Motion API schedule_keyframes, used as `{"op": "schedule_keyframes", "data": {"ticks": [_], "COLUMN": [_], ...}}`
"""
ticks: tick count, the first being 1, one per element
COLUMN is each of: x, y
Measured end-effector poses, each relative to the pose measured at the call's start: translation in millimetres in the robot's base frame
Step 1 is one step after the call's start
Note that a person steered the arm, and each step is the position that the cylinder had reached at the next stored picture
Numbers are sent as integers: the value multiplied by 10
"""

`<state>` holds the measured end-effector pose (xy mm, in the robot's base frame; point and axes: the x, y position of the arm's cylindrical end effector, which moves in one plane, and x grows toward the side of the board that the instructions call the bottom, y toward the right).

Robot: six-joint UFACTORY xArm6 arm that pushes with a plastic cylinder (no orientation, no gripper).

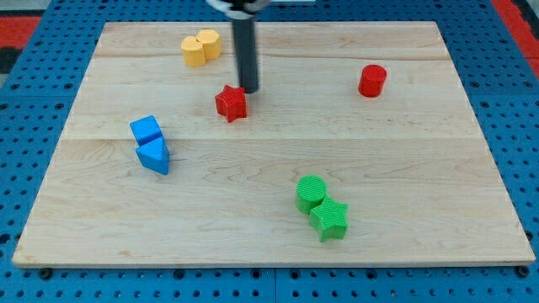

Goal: Slide the red star towards the top left

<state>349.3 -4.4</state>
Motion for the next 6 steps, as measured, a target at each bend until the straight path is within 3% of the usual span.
{"op": "schedule_keyframes", "data": {"ticks": [1, 2, 4, 6], "x": [236, 503, -119, 118], "y": [211, -431, -686, -915]}}
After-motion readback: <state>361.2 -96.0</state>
